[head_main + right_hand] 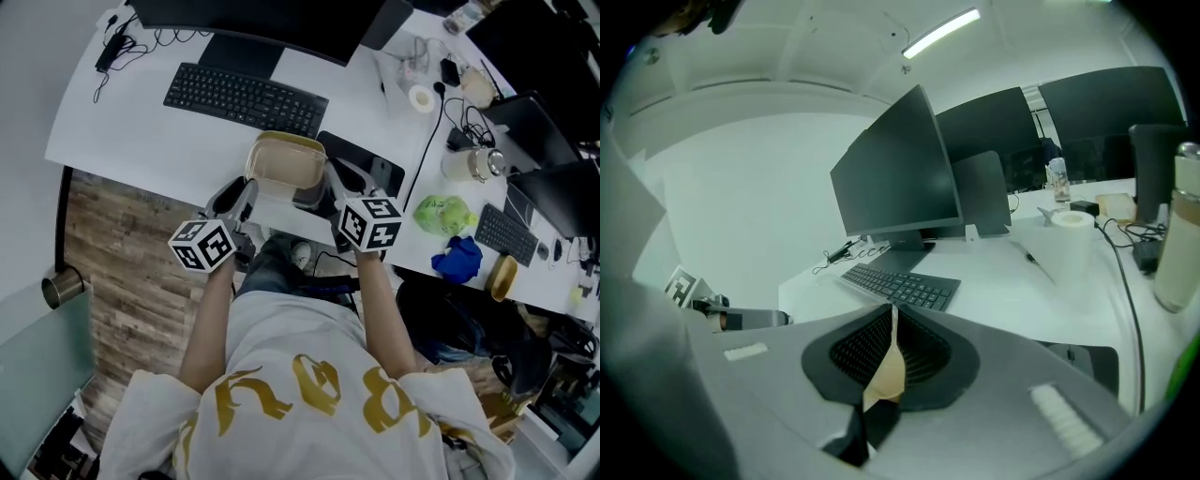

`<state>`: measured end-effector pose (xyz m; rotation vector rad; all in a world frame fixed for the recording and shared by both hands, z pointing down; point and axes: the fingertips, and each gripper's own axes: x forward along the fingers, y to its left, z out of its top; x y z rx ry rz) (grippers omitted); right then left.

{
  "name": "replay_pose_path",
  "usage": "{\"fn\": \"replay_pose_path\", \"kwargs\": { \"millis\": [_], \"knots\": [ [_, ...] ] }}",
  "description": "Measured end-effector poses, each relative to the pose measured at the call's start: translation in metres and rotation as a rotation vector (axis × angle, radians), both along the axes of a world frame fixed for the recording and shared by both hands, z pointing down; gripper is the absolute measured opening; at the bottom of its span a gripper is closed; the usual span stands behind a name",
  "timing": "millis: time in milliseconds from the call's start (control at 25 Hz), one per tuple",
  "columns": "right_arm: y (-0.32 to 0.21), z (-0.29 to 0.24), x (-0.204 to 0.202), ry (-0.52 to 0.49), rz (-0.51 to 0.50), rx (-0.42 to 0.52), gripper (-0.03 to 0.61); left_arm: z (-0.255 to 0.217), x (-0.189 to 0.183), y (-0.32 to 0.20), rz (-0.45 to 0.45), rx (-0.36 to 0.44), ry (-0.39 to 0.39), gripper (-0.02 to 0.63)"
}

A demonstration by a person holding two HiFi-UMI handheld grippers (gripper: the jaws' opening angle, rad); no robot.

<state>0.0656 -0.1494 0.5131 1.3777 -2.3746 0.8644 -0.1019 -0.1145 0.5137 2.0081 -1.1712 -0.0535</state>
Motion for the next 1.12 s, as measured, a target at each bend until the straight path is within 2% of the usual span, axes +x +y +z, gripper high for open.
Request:
{"fn": "replay_pose_path", "kwargs": {
  "millis": [200,680,1120],
  "knots": [
    [0.015,-0.017,-0.006,-0.094,-0.003,0.017,0.046,-0.015,-0.006,0.018,-0.025,0.026,0.006,0.106],
    [0.052,-0.043,-0.024,-0.085,-0.039,0.072,0.046,-0.039,-0.021,0.065,-0.075,0.072,0.006,0.099],
    [0.08,-0.04,-0.03,-0.098,-0.063,0.053,0.046,-0.038,-0.026,0.097,-0.109,0.069,0.019,0.099]
  ]
}}
